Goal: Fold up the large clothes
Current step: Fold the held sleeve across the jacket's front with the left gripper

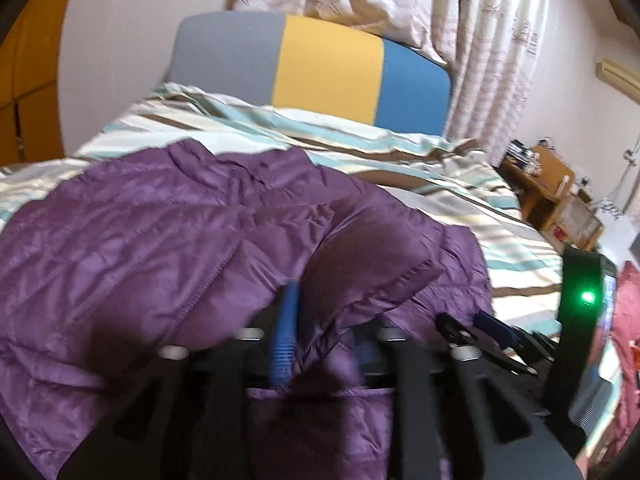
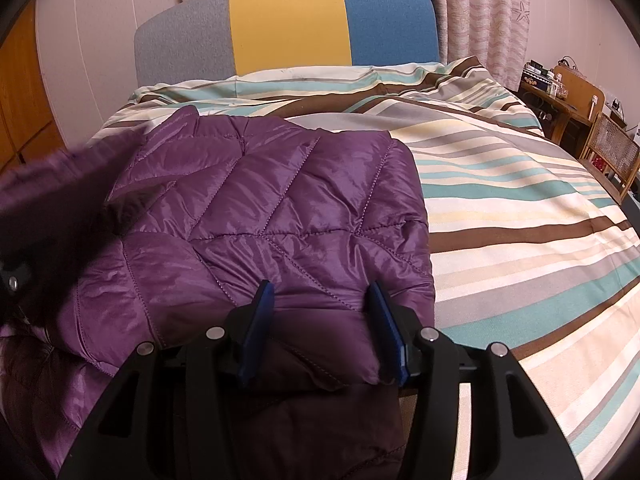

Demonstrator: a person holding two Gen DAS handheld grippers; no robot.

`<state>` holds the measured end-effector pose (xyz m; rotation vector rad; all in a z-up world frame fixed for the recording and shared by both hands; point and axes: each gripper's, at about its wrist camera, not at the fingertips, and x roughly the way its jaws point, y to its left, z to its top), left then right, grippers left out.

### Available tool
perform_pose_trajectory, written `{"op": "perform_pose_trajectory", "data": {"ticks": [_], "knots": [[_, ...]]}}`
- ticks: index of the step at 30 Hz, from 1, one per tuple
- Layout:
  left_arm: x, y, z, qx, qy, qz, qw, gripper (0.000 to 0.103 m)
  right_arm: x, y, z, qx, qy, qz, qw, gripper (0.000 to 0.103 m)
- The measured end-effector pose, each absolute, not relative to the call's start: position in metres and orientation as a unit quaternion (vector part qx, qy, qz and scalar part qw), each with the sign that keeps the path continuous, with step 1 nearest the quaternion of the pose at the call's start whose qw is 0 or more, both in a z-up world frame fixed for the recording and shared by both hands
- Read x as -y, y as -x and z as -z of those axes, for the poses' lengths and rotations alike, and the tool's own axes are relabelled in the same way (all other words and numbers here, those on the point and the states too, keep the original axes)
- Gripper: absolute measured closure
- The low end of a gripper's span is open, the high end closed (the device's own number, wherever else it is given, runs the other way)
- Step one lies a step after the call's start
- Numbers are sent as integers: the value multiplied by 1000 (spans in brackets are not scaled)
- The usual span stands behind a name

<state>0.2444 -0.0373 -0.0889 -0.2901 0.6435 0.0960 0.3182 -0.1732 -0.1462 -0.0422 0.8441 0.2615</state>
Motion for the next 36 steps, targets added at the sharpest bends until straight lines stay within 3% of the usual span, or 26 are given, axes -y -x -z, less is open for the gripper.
{"op": "perform_pose_trajectory", "data": {"ticks": [2,9,12,16,22,30,36], "knots": [[36,-231,84,-296,152,-43,942,16,174,-318,146,-408,21,-127,904,53],[6,-186,69,-272,193,-29,942,16,175,-319,145,-405,13,-131,905,51],[-31,-167,67,-254,213,-75,940,16,177,-317,140,-400,4,-138,906,47],[-83,-150,76,-262,202,-189,925,16,176,-308,114,-381,-23,-156,911,48],[-122,-144,103,-293,265,-227,890,16,100,-300,81,-363,11,-260,895,51],[-129,-147,115,-298,292,-198,887,13,54,-343,138,-423,47,-224,877,50],[-129,-139,109,-289,301,-200,887,14,58,-340,151,-410,60,-212,885,50]]}}
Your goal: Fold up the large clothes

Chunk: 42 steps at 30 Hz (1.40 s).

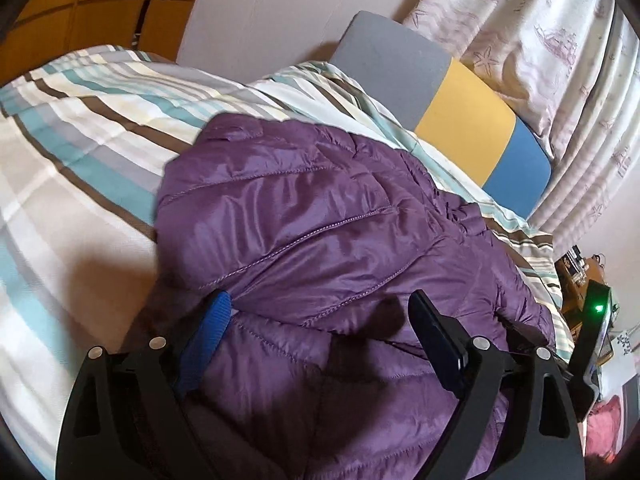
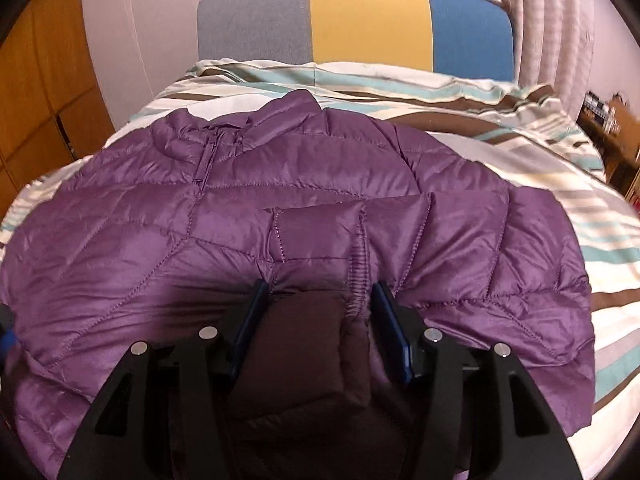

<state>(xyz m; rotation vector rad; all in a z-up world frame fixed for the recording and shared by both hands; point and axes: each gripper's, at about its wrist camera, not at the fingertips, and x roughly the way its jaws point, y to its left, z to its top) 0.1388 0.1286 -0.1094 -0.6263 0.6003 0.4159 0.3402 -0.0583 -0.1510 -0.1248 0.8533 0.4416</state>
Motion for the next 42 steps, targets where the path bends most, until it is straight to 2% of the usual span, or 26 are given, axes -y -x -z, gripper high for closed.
{"op": "perform_pose_trajectory", "data": {"ticks": [3,7,9,12,17,23,25,28,29,30,33,38,42], "knots": [[-120,-137,93,-285,281,-190,896,19,65,-339,152,-408,53,-215,885,50],[-122,-158,70,-279,230,-205,909,20,66,-337,150,-405,55,-215,887,49],[-136,-182,73,-310,217,-223,899,38,67,-336,150,-405,54,-216,887,49],[-164,-209,90,-355,216,-258,872,52,66,-334,150,-405,53,-216,887,49],[-173,-224,118,-384,160,-247,875,53,64,-334,150,-404,59,-213,888,48],[-178,-224,124,-380,166,-245,877,53,64,-335,152,-404,63,-213,887,48],[-179,-223,123,-378,168,-240,878,52,64,-335,152,-404,61,-214,887,48],[-171,-218,113,-375,168,-220,885,28,64,-334,152,-404,59,-214,887,47],[-164,-213,105,-374,156,-225,886,14,64,-334,152,-404,60,-214,888,47],[-156,-208,98,-366,147,-235,889,9,64,-334,151,-403,61,-213,888,47],[-129,-194,77,-326,137,-222,909,9,64,-333,151,-401,63,-211,889,47],[-90,-212,65,-331,133,-170,919,9,64,-331,150,-397,65,-208,892,44],[-73,-238,76,-346,99,-171,917,10,65,-331,150,-396,65,-209,892,44]]}}
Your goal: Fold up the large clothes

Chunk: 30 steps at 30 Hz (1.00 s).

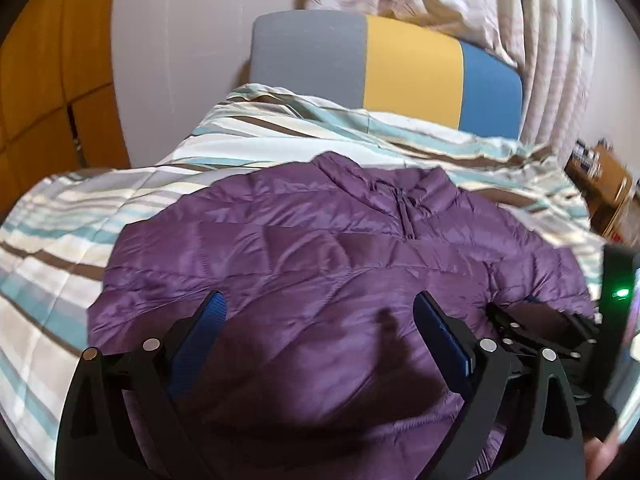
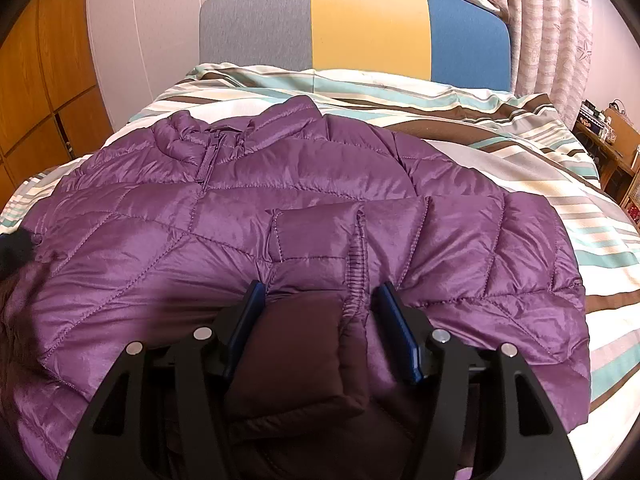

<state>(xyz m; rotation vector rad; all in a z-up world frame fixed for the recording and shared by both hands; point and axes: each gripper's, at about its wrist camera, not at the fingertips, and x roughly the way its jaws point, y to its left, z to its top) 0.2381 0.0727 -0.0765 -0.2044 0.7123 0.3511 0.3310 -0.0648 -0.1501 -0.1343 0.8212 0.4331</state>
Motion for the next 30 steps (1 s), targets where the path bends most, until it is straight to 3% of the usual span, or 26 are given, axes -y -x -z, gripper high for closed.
{"op": "perform_pose_trajectory", "data": {"ticks": [2,7,14,18,21,24,30], "knots": [[-73,-249,92,-368,100,-175,908,17,65,-331,150,-396,64,-209,892,44],[-84,-260,123,-396,126,-170,894,16,64,-331,151,-397,61,-211,891,44],[-83,-258,123,-390,128,-168,896,16,69,-305,117,-342,26,-278,897,42],[-83,-257,123,-389,131,-166,897,15,42,-305,103,-350,27,-313,882,44],[-81,-257,124,-391,128,-168,896,15,15,-320,121,-389,59,-288,873,46],[-76,-262,125,-399,110,-176,893,15,22,-343,147,-420,5,-283,862,45],[-74,-262,124,-402,102,-179,892,14,26,-344,149,-412,0,-283,866,45]]}}
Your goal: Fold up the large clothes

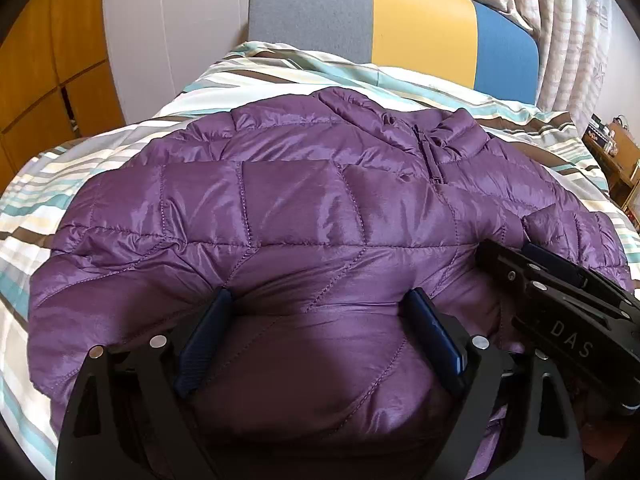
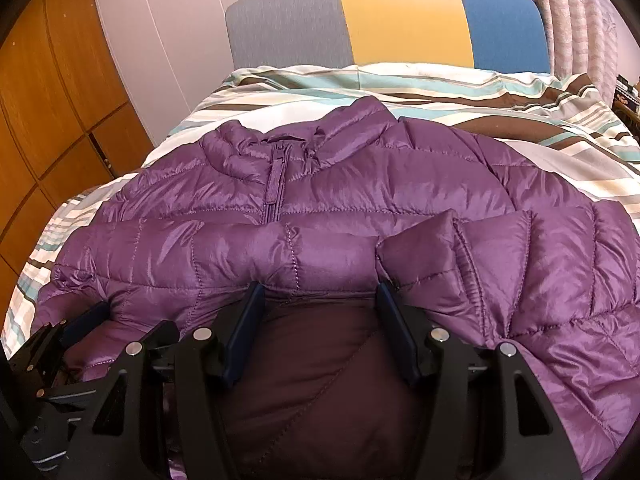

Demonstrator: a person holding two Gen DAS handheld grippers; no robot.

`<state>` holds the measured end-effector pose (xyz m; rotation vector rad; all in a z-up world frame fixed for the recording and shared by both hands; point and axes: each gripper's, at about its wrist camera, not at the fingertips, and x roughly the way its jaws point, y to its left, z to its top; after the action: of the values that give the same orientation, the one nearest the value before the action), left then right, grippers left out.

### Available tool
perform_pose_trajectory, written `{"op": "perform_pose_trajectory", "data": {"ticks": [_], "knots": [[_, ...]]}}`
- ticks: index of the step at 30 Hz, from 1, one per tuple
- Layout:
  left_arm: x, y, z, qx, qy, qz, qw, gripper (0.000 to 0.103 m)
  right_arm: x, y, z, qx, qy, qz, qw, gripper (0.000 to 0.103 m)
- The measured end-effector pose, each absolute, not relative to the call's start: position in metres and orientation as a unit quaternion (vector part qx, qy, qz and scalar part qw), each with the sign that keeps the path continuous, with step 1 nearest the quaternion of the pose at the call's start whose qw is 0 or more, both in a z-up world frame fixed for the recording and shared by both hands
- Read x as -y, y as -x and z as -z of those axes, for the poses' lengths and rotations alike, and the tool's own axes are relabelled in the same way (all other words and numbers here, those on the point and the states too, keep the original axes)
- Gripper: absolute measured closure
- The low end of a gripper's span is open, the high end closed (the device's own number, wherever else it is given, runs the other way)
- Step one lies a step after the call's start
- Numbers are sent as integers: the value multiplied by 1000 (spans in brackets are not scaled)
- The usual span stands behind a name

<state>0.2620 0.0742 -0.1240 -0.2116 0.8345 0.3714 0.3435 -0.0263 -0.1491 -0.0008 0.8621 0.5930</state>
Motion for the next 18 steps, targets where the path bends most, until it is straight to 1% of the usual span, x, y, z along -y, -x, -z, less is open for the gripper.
{"op": "perform_pose_trajectory", "data": {"ticks": [3,7,10,13,14,16,18], "knots": [[-72,-255,116,-405,90,-184,891,14,30,-340,148,-407,-2,-286,868,45],[-90,-232,96,-373,134,-190,898,14,27,-339,149,-403,1,-284,870,44],[-111,-235,86,-363,143,-213,896,14,23,-337,149,-400,12,-279,873,43],[-128,-260,95,-399,115,-236,878,14,20,-336,149,-398,20,-275,875,43],[-133,-270,108,-422,108,-235,869,12,19,-336,149,-398,22,-274,875,43],[-141,-275,122,-420,127,-229,869,9,17,-336,150,-398,27,-271,876,43],[-143,-278,124,-419,129,-233,868,8,12,-336,152,-398,40,-265,878,43]]}}
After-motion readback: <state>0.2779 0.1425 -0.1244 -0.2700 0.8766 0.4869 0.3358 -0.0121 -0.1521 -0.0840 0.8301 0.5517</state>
